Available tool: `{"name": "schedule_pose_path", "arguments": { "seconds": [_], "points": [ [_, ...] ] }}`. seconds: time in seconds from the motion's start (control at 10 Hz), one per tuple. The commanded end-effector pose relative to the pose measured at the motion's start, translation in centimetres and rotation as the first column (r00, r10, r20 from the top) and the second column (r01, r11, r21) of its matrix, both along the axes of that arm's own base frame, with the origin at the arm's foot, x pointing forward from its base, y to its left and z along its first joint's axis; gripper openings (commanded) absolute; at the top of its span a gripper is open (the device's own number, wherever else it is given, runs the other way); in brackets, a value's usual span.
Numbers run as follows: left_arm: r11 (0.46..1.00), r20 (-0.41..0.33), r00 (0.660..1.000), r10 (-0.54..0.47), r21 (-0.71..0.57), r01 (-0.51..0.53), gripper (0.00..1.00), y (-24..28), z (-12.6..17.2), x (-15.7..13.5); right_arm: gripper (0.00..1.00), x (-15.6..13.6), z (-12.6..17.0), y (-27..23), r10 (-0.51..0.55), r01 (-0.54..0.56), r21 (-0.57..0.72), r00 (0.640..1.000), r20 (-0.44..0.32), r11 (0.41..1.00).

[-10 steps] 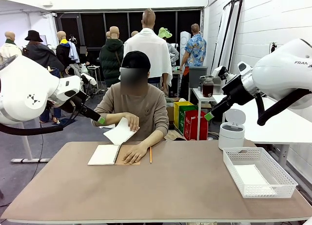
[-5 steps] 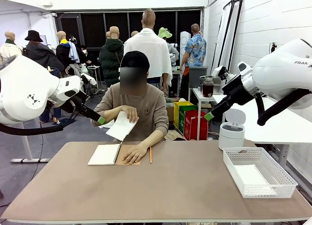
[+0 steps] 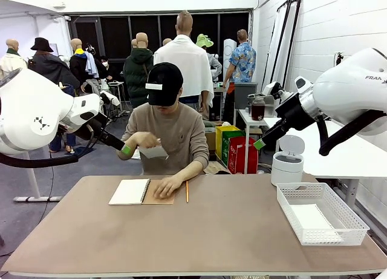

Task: Sort the paper based on its condition.
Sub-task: If a person hands you a paper, place it in the Organizing basket , and if it's crumpled, put it in the Trash can.

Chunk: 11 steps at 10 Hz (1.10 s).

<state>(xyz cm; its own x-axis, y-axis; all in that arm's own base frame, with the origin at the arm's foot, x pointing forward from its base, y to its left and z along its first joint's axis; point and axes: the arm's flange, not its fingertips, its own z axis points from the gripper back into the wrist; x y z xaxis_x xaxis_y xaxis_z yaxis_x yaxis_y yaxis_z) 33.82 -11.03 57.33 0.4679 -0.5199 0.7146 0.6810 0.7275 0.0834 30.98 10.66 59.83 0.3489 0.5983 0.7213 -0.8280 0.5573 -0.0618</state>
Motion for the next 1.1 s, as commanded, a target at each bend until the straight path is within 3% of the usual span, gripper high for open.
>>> {"name": "schedule_pose_path", "arguments": {
  "seconds": [0.0,1.0],
  "points": [
    [1.000,-0.005,1.000,-0.003,-0.005,0.003,1.00,0.10,-0.04,0.01,1.00,0.00,-0.05,0.02,-0.001,0.001,-0.001,1.000,0.000,1.000],
    [1.000,-0.005,1.000,-0.003,-0.005,0.003,1.00,0.10,-0.04,0.01,1.00,0.00,-0.05,0.02,-0.001,0.001,-0.001,1.000,0.000,1.000]
  ]
}}
